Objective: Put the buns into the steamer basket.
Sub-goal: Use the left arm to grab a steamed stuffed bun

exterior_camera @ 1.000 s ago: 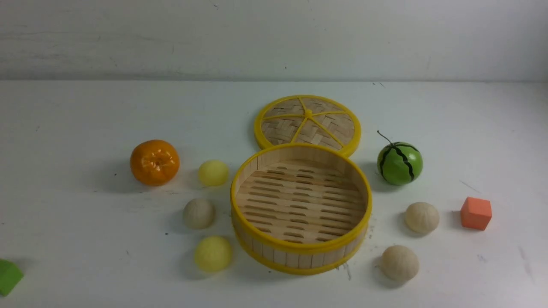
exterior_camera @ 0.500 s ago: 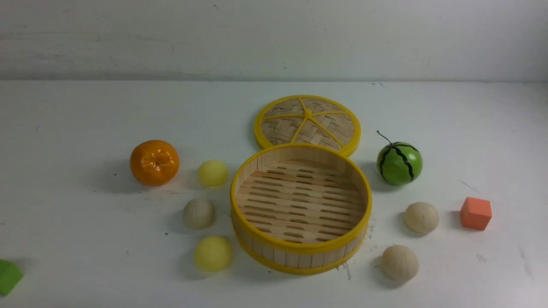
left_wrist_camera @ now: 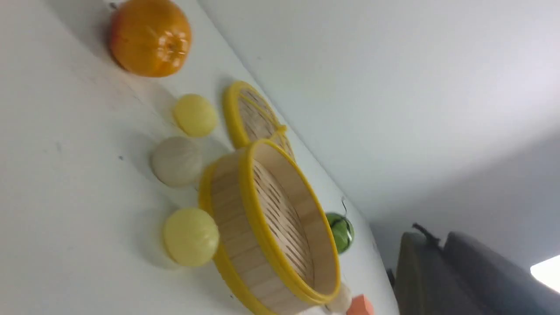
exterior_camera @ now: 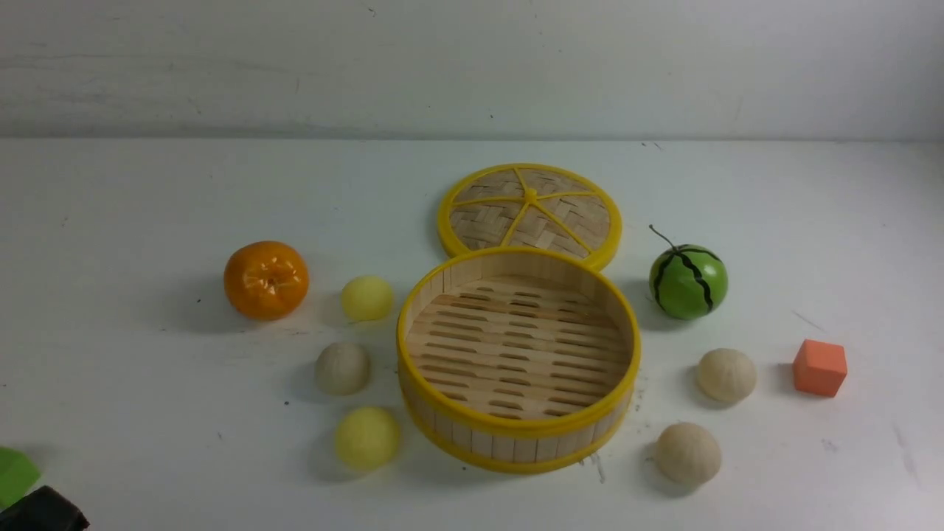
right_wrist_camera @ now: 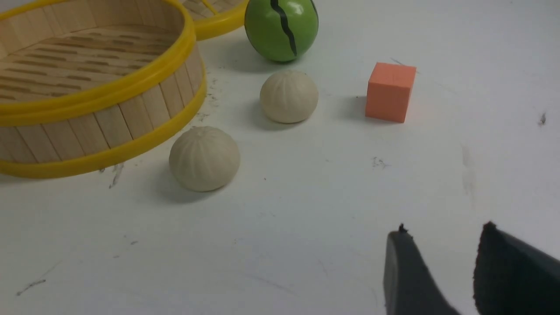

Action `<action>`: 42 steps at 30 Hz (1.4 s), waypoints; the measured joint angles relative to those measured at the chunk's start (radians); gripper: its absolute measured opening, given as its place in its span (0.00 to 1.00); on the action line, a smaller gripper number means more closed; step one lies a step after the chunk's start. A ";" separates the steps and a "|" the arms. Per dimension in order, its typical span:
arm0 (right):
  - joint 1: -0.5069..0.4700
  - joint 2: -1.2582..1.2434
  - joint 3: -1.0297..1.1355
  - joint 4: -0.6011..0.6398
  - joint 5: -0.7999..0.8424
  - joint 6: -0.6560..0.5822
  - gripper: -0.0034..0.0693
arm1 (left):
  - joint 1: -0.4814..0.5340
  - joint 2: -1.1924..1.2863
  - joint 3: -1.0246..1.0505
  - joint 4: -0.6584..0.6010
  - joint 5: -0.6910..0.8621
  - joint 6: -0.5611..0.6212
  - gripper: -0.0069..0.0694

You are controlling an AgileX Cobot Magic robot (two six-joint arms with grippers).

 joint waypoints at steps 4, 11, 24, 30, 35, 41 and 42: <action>0.000 0.000 0.000 0.000 0.000 0.000 0.38 | 0.000 0.106 -0.177 0.007 0.256 0.119 0.07; 0.000 0.000 0.000 0.000 0.000 0.000 0.38 | 0.000 0.651 -0.447 0.176 0.633 0.276 0.07; 0.000 0.000 0.000 0.000 0.000 0.000 0.38 | -0.353 1.414 -0.795 0.475 0.634 0.238 0.07; 0.000 0.000 0.000 0.000 0.000 0.000 0.38 | -0.438 1.563 -0.960 0.620 0.625 0.166 0.07; 0.000 0.000 0.000 0.000 0.000 0.000 0.38 | -0.438 1.642 -1.010 0.669 0.566 0.150 0.07; 0.000 0.000 0.000 0.000 0.000 0.000 0.38 | -0.438 1.728 -1.014 0.709 0.475 0.136 0.16; 0.000 0.000 0.000 0.000 0.000 0.000 0.38 | -0.438 1.749 -1.014 0.722 0.465 0.127 0.21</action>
